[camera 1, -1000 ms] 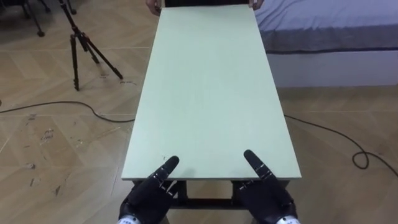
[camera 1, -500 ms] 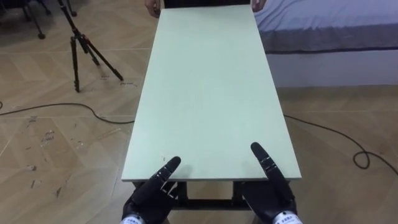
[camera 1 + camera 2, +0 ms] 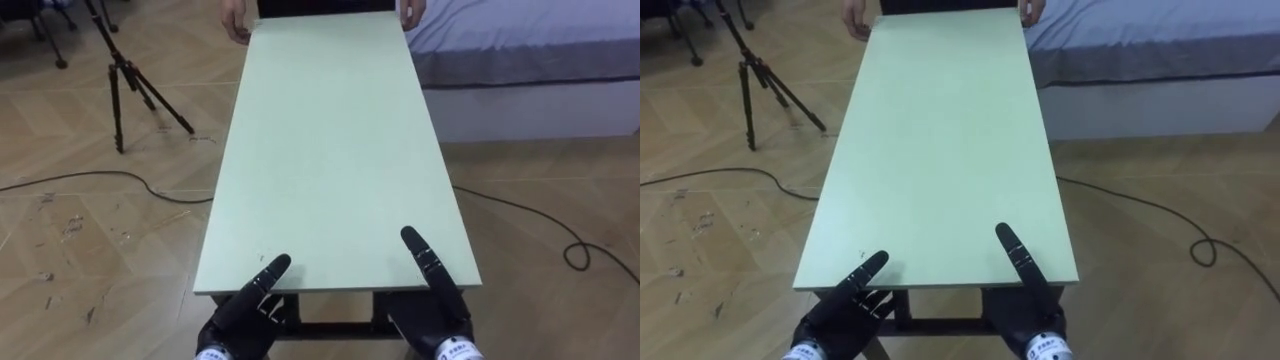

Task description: Move table with human

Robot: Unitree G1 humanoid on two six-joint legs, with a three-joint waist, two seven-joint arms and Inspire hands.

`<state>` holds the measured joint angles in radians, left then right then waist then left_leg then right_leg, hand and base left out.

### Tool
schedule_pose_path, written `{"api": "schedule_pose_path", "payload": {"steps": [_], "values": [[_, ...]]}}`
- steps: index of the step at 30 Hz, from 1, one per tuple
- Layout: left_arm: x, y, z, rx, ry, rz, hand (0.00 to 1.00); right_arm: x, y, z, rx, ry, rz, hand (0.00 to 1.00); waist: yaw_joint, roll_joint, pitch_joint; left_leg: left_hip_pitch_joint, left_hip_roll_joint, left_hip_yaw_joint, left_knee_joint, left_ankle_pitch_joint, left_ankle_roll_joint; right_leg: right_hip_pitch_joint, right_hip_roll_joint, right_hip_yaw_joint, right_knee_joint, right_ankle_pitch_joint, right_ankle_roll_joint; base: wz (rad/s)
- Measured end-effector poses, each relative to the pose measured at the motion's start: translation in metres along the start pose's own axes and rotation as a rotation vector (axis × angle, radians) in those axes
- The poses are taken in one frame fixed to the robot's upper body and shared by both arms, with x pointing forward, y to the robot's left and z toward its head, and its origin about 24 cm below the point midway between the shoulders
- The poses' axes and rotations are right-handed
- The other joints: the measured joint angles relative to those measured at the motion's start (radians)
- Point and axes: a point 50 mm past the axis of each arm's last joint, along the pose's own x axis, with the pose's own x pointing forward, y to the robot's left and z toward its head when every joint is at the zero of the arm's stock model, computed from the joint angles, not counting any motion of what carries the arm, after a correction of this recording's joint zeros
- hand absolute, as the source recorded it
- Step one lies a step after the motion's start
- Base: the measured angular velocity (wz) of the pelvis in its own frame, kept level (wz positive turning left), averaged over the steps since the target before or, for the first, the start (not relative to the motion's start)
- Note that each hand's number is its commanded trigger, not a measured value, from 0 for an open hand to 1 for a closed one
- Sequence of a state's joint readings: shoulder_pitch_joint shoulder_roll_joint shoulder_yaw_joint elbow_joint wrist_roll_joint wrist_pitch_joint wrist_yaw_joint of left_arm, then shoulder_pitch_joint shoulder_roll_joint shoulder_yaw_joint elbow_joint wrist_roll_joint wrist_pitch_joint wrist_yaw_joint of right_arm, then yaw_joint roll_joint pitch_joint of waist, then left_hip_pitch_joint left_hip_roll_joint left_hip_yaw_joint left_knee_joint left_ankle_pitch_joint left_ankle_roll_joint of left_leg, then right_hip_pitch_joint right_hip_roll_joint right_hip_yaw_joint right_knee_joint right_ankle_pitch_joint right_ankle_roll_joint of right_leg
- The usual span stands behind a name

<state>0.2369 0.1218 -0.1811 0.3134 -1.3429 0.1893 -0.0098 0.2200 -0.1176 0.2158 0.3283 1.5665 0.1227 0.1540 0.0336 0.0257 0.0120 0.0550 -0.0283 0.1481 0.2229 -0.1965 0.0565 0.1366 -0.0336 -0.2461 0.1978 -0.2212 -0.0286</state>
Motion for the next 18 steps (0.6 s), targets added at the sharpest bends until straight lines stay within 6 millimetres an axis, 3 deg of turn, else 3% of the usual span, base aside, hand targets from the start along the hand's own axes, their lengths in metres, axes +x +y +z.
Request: {"api": "schedule_pose_path", "payload": {"steps": [8,9,10,11,18], "values": [[0.0006,-0.0029,0.0014,-0.113,-0.007,-0.025,0.0,0.0009,0.001,0.0,0.0,-0.001,0.016,0.0,-0.001,-0.004,0.0041,-0.008,0.0,-0.002,0.007,0.0,0.0,0.007,0.001,0.0,-0.012,0.0,0.0,0.0],[0.0009,-0.0034,0.0013,-0.127,-0.011,-0.028,0.3,0.0007,0.0005,-0.0001,0.001,-0.001,0.022,0.0,-0.002,-0.004,0.0045,-0.008,0.0,-0.003,0.006,0.0,0.0,0.006,0.002,0.0,-0.012,0.0,0.0,0.0],[0.0012,-0.004,0.0007,-0.14,-0.016,-0.031,0.61,0.0007,0.0004,0.0,0.001,-0.002,0.026,0.88,-0.002,-0.003,0.0049,-0.008,0.0,-0.005,0.006,0.0,0.0,0.006,0.002,0.0,-0.012,0.0,0.0,0.0],[0.0014,-0.0042,0.0004,-0.144,-0.017,-0.032,1.0,0.0006,0.0004,0.0001,0.002,-0.002,0.027,1.0,-0.002,-0.003,0.0053,-0.009,0.0,-0.005,0.006,0.0,0.0,0.006,0.002,0.0,-0.012,0.0,0.0,0.0],[0.0014,-0.0046,0.0007,-0.169,-0.022,-0.036,1.0,0.0,-0.0001,-0.0002,0.001,-0.004,0.037,1.0,-0.001,-0.003,0.0059,-0.007,0.0,-0.007,0.005,0.0,0.0,0.008,0.003,0.002,-0.01,0.0,-0.001,0.0]]}}
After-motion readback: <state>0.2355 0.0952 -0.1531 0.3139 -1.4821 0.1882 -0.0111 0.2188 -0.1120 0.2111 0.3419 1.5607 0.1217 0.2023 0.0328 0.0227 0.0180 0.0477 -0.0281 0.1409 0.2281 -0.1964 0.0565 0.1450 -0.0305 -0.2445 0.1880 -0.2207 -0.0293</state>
